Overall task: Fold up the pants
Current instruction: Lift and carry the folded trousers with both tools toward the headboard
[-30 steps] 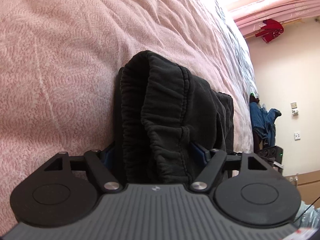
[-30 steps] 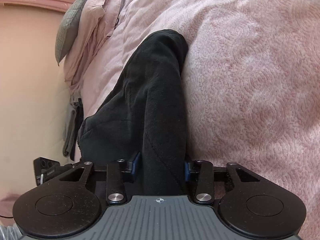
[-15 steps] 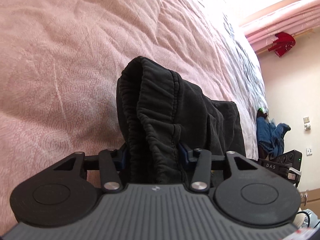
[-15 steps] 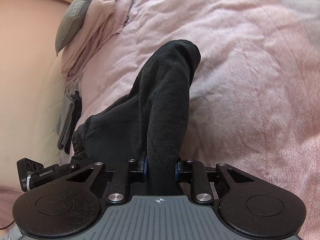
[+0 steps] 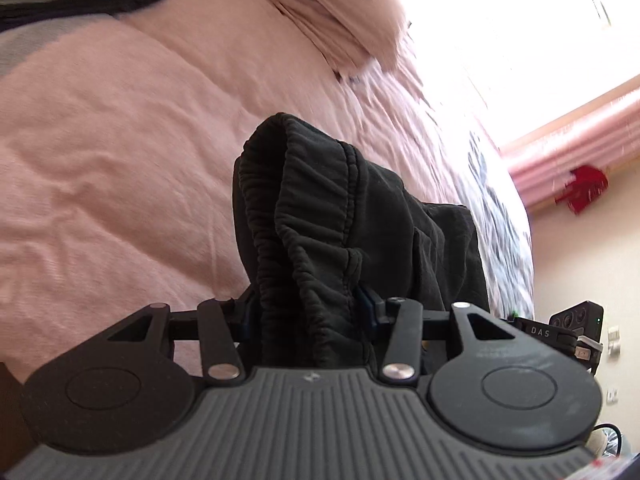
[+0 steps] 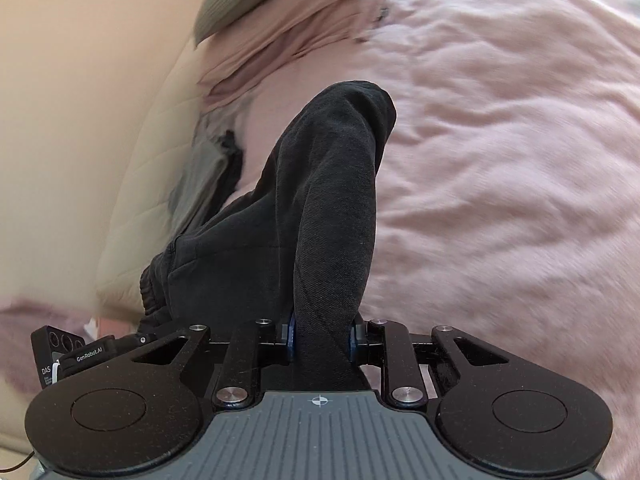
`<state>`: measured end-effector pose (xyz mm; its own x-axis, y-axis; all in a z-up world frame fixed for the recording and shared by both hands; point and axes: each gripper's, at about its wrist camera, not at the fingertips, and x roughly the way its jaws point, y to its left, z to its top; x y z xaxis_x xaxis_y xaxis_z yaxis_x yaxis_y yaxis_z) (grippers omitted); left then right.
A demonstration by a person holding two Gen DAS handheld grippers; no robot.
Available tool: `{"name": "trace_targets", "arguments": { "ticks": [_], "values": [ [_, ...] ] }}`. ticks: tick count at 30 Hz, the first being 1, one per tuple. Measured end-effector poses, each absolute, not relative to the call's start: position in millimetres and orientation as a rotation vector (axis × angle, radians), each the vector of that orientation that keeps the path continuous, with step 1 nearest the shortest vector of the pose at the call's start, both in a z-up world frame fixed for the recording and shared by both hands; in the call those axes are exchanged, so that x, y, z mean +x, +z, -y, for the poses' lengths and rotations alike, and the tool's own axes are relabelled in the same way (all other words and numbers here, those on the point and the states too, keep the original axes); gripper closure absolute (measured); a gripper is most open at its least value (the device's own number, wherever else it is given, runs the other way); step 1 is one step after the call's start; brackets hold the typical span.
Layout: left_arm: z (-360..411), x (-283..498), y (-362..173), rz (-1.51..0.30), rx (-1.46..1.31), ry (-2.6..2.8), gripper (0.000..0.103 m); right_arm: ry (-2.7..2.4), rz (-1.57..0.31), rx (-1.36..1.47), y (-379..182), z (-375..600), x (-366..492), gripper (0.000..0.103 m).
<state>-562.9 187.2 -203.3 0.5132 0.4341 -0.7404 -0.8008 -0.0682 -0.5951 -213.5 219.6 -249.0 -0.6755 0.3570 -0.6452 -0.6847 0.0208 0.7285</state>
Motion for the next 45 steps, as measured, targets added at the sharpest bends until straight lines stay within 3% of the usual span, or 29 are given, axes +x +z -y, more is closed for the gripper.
{"name": "trace_targets", "arguments": {
  "ticks": [12, 26, 34, 45],
  "values": [
    [-204.6, -715.5, -176.8, -0.120, -1.319, 1.316, 0.061, 2.027, -1.491, -0.560, -229.2, -352.7, -416.3, 0.083],
    [-368.5, -904.9, -178.8, 0.127, -1.275, 1.507, 0.061, 2.248, -1.358, -0.675, -224.0, -578.3, -682.3, 0.083],
    [-455.9, -963.6, -211.3, 0.225, -1.276, 1.534, 0.061, 2.303, -1.298, -0.736, -249.5, -681.1, -757.9, 0.083],
    [-504.1, -986.4, -255.7, 0.190, -1.327, 1.558, 0.061, 2.249, -1.394, -0.764, -310.7, -733.8, -778.2, 0.083]
  ]
}}
